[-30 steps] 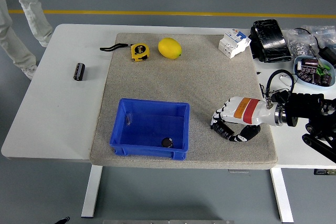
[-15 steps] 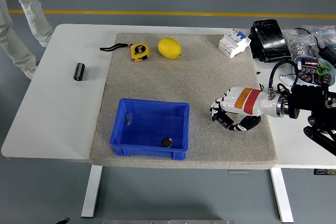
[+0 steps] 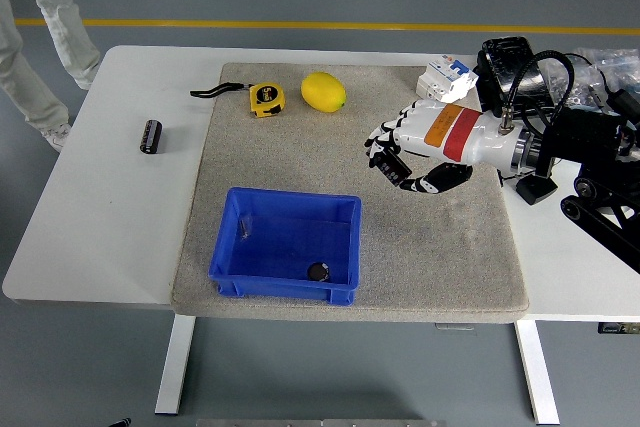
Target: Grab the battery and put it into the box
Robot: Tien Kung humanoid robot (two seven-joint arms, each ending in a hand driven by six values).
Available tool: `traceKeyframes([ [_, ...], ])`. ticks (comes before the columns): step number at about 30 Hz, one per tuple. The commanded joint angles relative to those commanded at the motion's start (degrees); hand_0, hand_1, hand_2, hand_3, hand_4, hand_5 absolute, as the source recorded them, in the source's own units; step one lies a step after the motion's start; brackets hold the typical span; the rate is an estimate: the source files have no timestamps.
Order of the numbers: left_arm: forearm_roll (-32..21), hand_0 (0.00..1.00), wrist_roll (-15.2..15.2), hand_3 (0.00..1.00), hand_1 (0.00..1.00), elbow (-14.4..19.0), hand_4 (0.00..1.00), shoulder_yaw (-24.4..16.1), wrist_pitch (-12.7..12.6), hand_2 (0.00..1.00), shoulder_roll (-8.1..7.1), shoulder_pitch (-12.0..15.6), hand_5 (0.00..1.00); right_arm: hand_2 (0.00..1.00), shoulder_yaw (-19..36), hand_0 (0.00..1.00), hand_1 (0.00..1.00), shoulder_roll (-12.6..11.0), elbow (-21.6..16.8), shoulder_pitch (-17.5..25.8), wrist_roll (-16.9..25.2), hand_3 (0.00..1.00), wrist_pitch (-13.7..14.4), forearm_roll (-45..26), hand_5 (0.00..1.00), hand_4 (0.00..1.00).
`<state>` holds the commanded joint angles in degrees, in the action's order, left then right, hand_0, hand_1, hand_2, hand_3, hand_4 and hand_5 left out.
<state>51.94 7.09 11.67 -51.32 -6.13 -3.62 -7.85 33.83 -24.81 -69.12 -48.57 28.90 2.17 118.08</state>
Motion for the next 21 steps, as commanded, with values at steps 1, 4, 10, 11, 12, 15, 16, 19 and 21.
traceKeyframes([
  [1,0.0,0.719,0.0,0.636,0.793,0.0,0.728,0.0,0.0,0.811,-0.02,0.0,0.598,0.552,-0.2,0.555,0.498,0.3,-0.8,-0.3,0.0,0.553,-0.1,-0.2,0.002,0.440],
  [4,-0.2,0.719,0.0,0.636,0.793,0.0,0.728,0.2,0.1,0.811,-0.10,-0.1,0.598,0.552,-1.8,0.555,0.498,1.4,-3.2,-1.4,-0.2,0.553,-0.3,-0.7,0.002,0.440],
  [10,-1.0,0.718,-0.1,0.636,0.791,0.1,0.728,0.7,0.0,0.812,-0.22,-0.5,0.598,0.581,-5.0,0.556,0.511,4.1,-3.9,-2.8,0.0,0.597,-0.6,-1.1,0.002,0.475],
  [11,-1.0,0.706,-0.1,0.637,0.788,0.1,0.730,0.7,0.0,0.811,-0.23,-0.5,0.599,0.683,-5.1,0.576,0.544,4.8,-3.2,-3.0,-0.1,0.852,-0.6,-1.0,0.055,0.668],
  [12,-1.1,0.706,-0.1,0.637,0.788,0.1,0.730,0.8,0.0,0.811,-0.24,-0.6,0.599,0.683,-5.2,0.576,0.544,5.3,-2.6,-3.2,-0.1,0.852,-0.6,-0.9,0.055,0.668],
  [15,-1.3,0.706,-0.2,0.637,0.788,0.1,0.730,0.9,0.0,0.811,-0.34,-0.8,0.599,0.683,-5.3,0.576,0.544,6.8,-0.8,-3.9,-0.5,0.852,-0.9,-0.4,0.055,0.668],
  [16,-1.3,0.706,-0.2,0.637,0.788,0.1,0.730,0.9,-0.1,0.811,-0.37,-0.9,0.599,0.683,-5.4,0.576,0.544,7.1,-0.4,-4.1,-0.7,0.852,-0.9,-0.4,0.055,0.668],
  [19,-1.2,0.699,-0.2,0.636,0.786,0.1,0.732,0.7,-0.1,0.812,-0.43,-0.9,0.603,0.810,-5.8,0.641,0.646,7.6,0.7,-4.6,-0.4,0.998,-0.2,-1.4,0.111,0.793],
  [21,-1.3,0.699,-0.2,0.636,0.786,0.1,0.732,0.7,-0.1,0.812,-0.47,-0.9,0.603,0.810,-6.3,0.641,0.646,7.7,0.8,-4.7,-0.3,0.998,-0.1,-1.8,0.111,0.793],
])
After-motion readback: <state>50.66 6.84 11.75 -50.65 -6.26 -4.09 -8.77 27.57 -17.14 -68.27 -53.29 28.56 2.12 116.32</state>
